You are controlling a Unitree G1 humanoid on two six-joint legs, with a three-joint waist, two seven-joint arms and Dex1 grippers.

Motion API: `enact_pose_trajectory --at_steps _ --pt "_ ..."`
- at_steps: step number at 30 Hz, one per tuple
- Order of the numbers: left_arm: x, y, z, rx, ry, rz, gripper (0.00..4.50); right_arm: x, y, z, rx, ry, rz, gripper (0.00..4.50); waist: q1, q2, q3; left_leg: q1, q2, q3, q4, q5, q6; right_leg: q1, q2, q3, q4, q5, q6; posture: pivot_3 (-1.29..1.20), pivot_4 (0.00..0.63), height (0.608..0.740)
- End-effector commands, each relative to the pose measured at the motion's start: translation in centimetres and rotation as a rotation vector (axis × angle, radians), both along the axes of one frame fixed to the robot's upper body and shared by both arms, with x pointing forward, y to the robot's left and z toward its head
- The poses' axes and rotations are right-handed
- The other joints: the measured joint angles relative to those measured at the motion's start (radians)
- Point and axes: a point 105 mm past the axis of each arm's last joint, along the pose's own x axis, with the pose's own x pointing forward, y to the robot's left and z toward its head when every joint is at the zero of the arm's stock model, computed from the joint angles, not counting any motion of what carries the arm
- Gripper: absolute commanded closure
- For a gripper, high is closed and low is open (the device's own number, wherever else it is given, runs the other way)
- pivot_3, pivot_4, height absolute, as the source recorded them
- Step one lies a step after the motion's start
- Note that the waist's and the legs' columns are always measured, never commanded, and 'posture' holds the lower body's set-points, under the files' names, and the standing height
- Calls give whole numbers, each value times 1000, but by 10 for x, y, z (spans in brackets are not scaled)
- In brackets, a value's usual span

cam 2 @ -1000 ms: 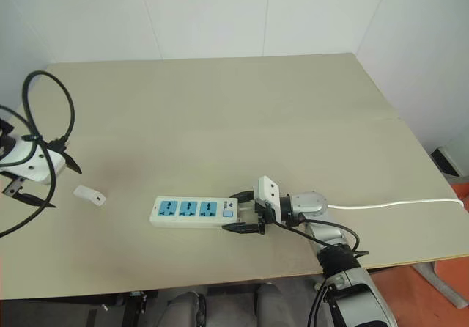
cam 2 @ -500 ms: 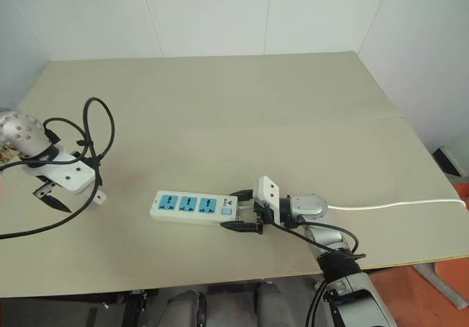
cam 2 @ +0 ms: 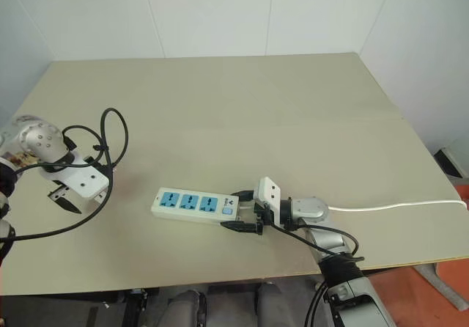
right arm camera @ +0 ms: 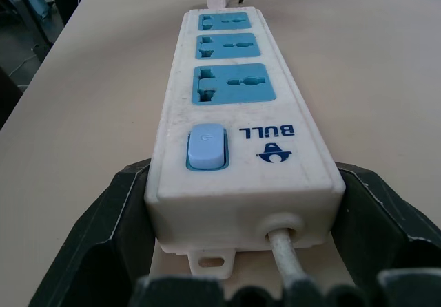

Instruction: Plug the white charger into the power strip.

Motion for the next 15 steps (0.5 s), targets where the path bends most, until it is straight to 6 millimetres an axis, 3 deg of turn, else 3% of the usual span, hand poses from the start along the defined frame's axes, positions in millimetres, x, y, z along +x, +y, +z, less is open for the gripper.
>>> enact_pose_trajectory --at_steps 1,11,15 --pt "3 2 0 7 -39 -6 396 -5 5 8 41 -6 18 1089 0 0 0 0 0 0 0 0 0 0 0 0 0 0 0 0 150 740" --pt "3 -1 -9 -5 -51 -14 3492 -6 4 7 36 -2 18 1089 -1 0 0 1 0 0 3 0 0 1 0 1 2 0 0 0 150 740" --pt "5 -7 -5 -37 -65 -16 3475 -4 5 7 32 -2 19 1089 -1 0 0 1 0 0 4 0 0 1 0 1 2 0 0 0 150 740"
